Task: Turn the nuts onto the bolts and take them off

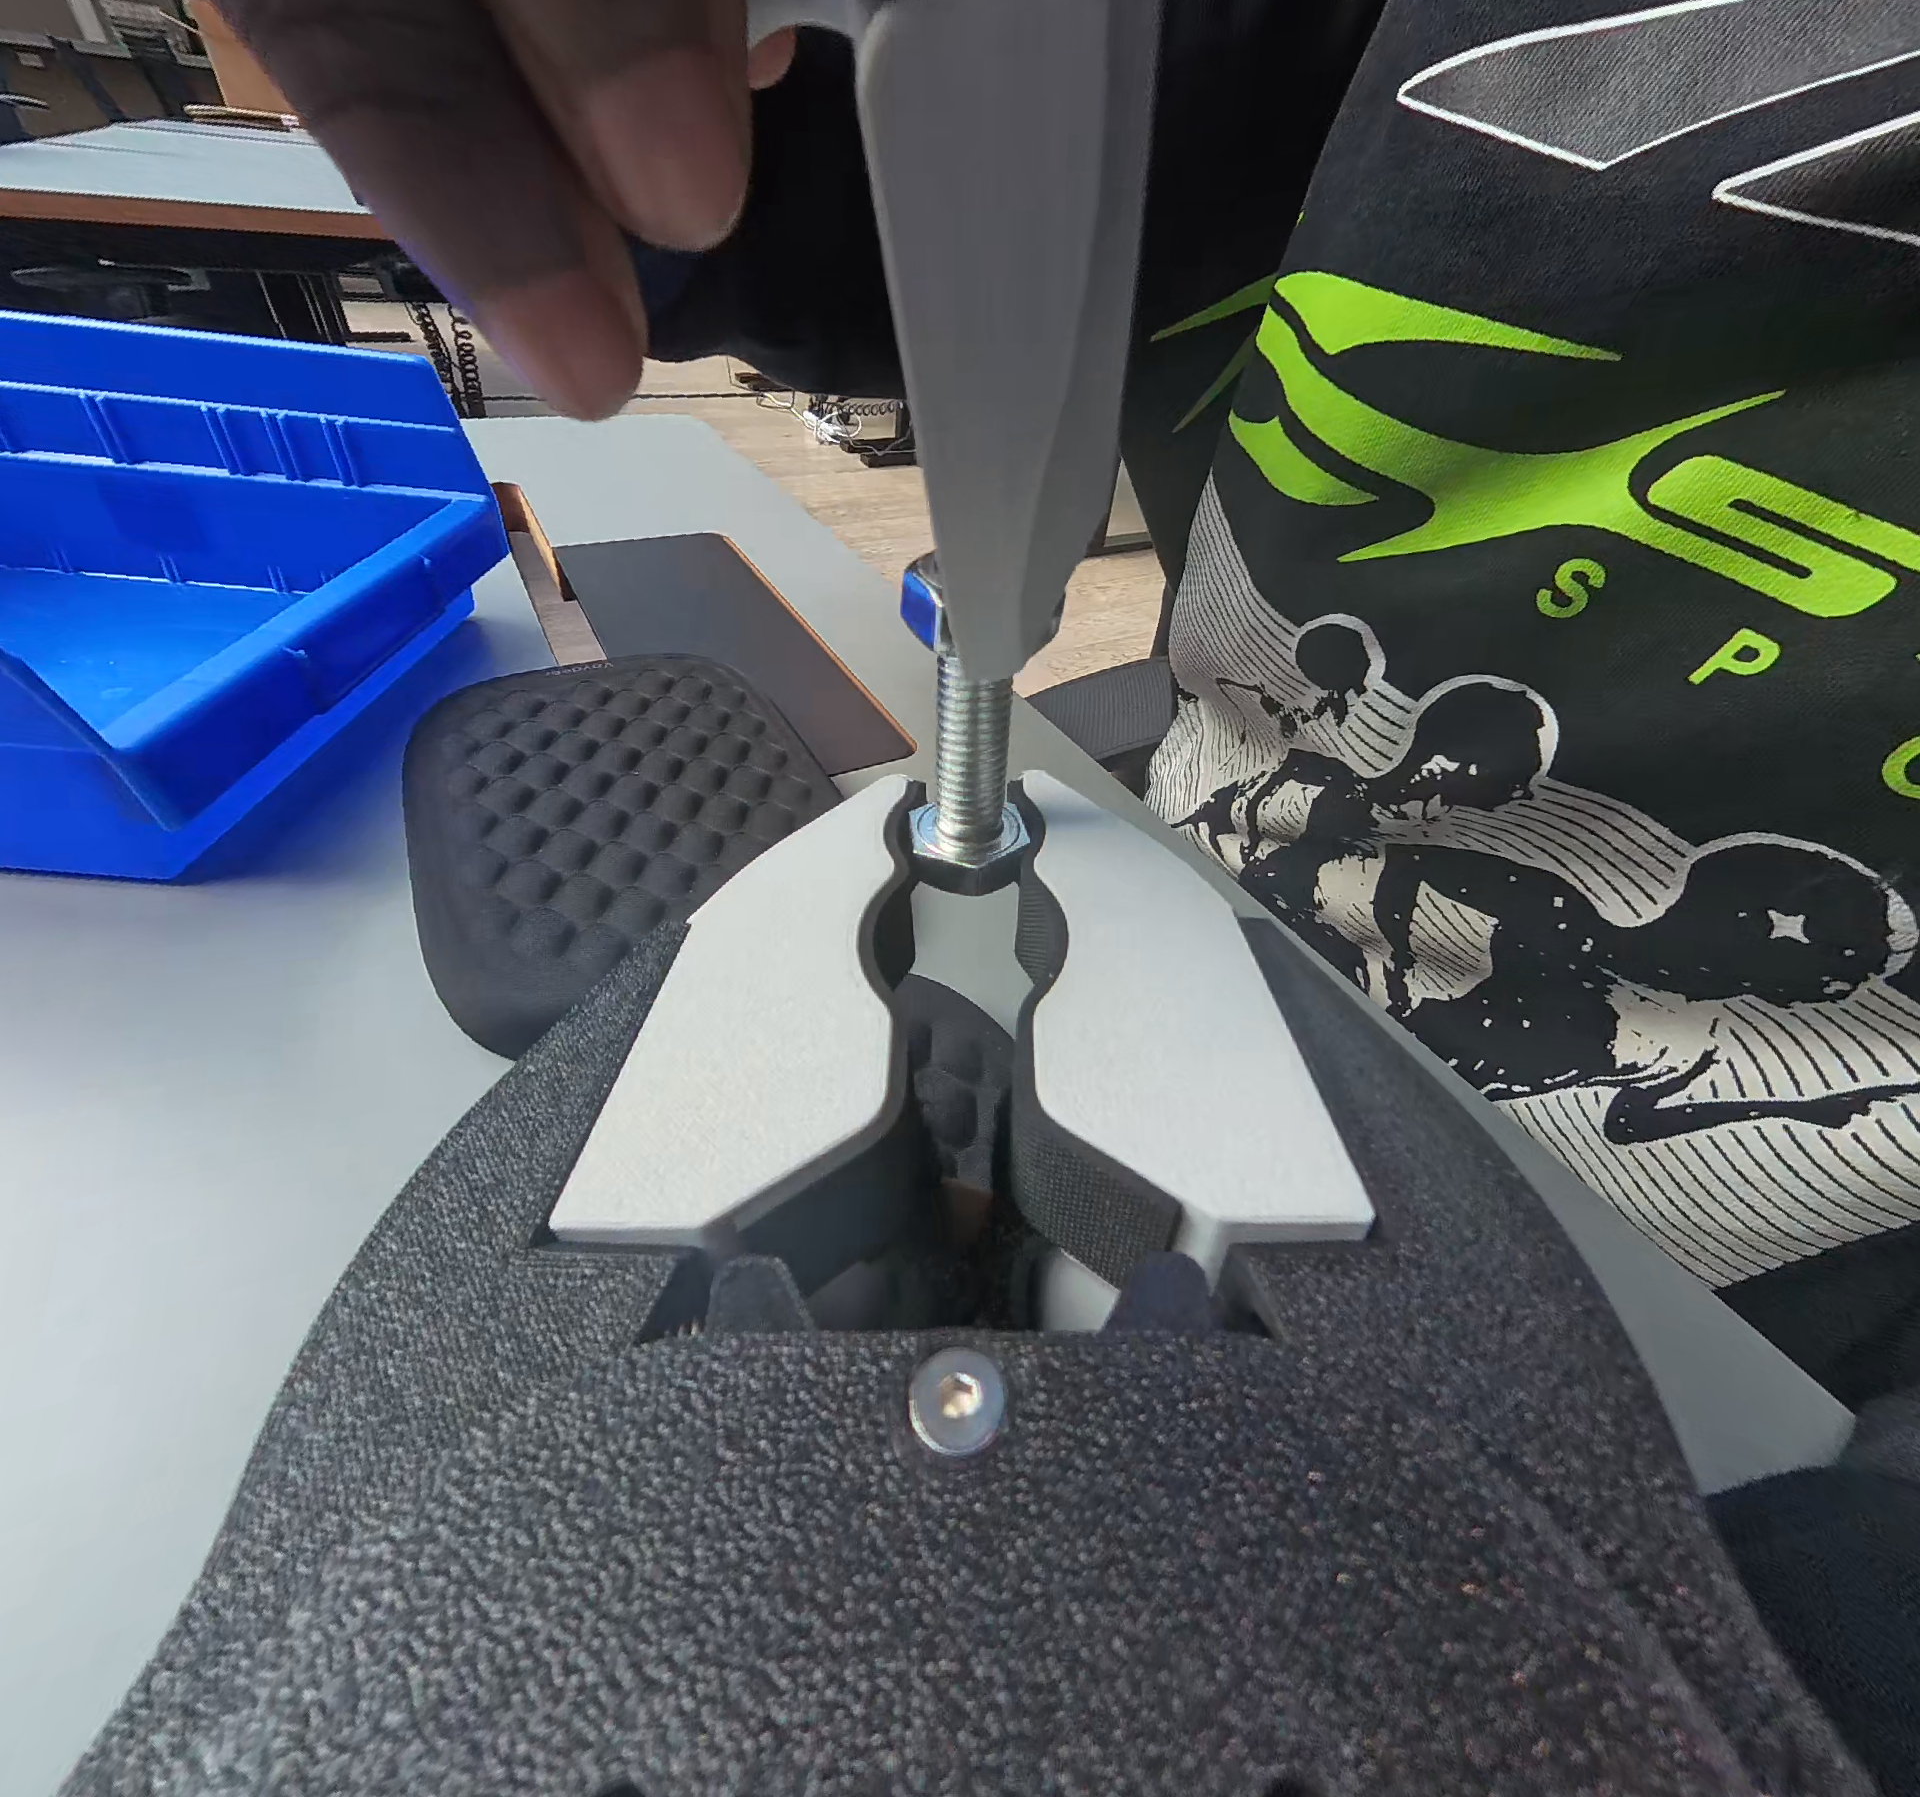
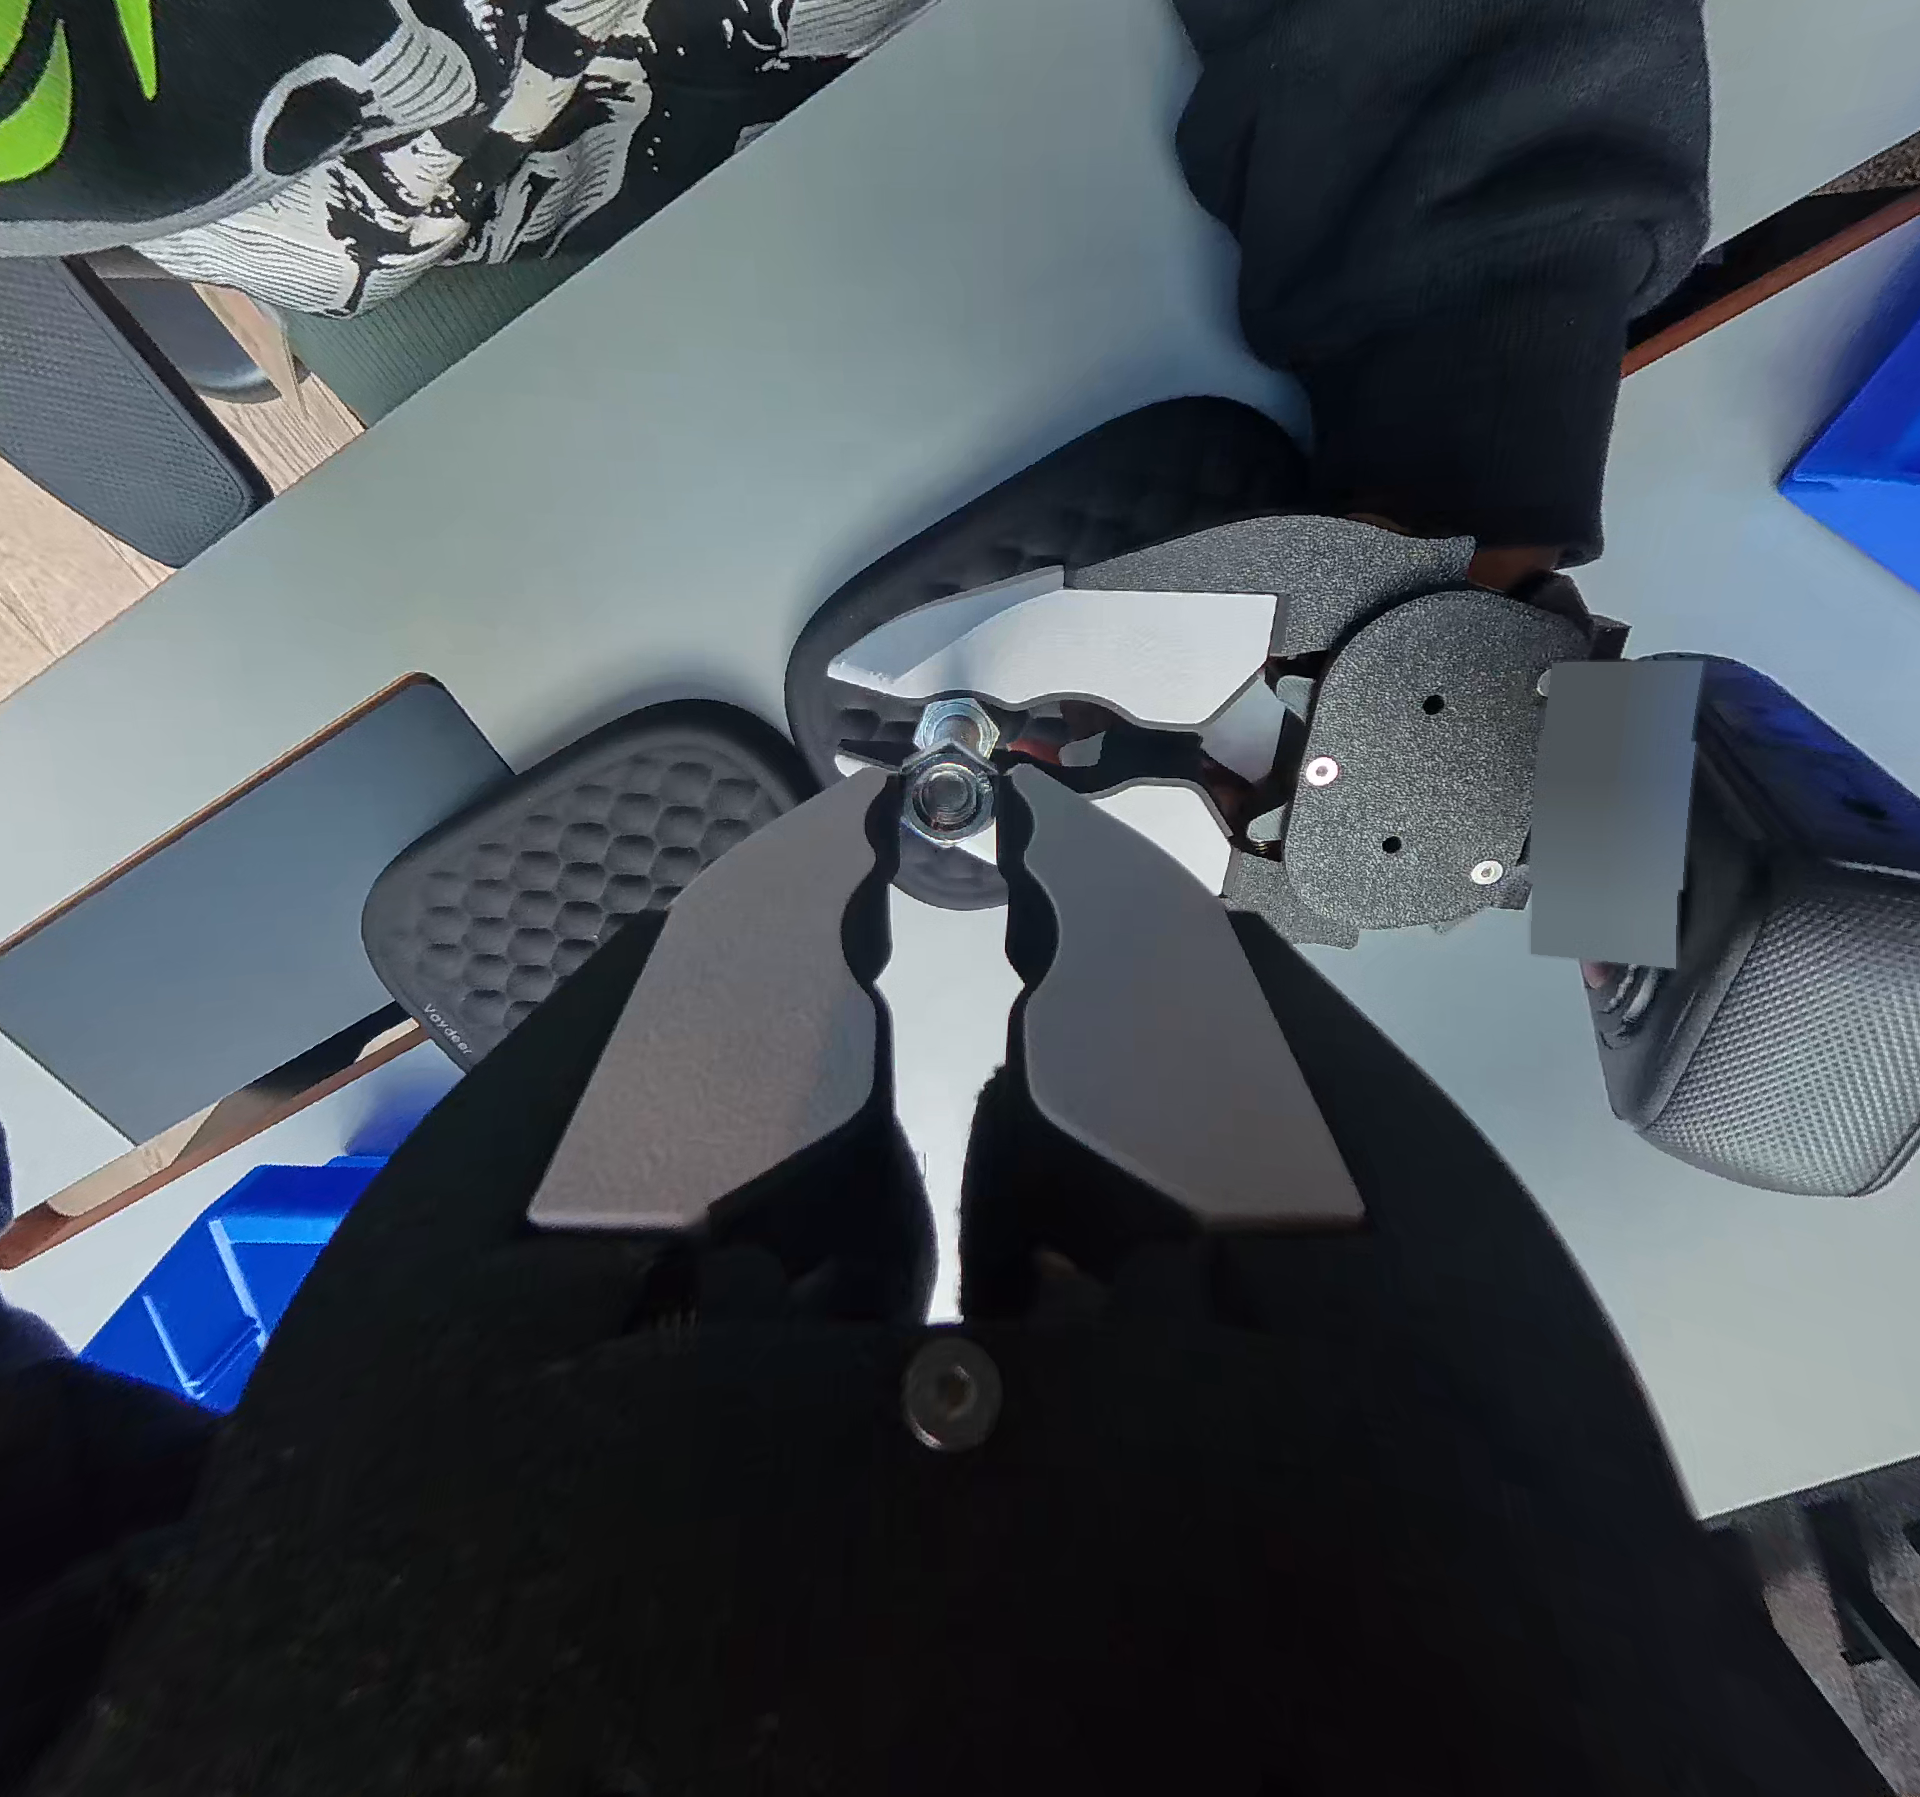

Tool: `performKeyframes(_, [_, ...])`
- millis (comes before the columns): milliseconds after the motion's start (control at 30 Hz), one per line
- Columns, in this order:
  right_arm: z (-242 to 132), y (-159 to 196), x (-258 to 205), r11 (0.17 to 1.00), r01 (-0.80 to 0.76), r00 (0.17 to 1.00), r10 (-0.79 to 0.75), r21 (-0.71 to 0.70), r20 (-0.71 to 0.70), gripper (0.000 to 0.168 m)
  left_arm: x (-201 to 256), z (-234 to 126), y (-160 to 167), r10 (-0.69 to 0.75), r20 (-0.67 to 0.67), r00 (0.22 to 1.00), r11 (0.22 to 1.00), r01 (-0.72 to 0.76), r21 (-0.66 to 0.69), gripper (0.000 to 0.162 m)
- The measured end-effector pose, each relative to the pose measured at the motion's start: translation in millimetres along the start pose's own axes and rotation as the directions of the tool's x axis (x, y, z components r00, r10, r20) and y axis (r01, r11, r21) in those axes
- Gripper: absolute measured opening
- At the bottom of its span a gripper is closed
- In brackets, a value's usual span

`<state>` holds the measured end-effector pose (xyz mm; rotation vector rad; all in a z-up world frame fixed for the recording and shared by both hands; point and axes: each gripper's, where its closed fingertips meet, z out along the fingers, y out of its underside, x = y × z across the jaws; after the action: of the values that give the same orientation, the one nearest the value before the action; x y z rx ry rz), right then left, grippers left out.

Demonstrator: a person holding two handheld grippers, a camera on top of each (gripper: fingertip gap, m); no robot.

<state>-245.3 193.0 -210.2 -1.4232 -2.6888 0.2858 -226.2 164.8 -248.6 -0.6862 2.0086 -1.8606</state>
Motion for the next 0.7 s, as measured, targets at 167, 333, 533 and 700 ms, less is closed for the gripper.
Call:
performKeyframes(167, [-4, 4, 4, 0.999, -0.041, 0.999, 0.041, 0.003, -0.035, 0.017, -3, -3, -4, -0.013, 0.018, 1.0, 0.999, 0.012, 0.036, 0.015])
performKeyframes(333, [-5, 13, 7, 0.981, -0.193, 0.98, 0.192, -0.01, -0.051, 0.017, -15, -4, -5, -0.035, 0.1, 0.994, 0.999, 0.031, 0.038, 0.015])
performKeyframes(533, [-6, 33, 8, 0.909, -0.416, 0.905, 0.411, -0.025, -0.11, 0.017, -39, -6, -3, -0.074, 0.273, 0.959, 0.997, 0.069, 0.027, 0.015])
performKeyframes(700, [-4, 45, 6, 0.821, -0.571, 0.809, 0.564, 0.003, -0.165, 0.017, -55, -8, 2, -0.076, 0.409, 0.909, 0.997, 0.083, 0.0, 0.015])
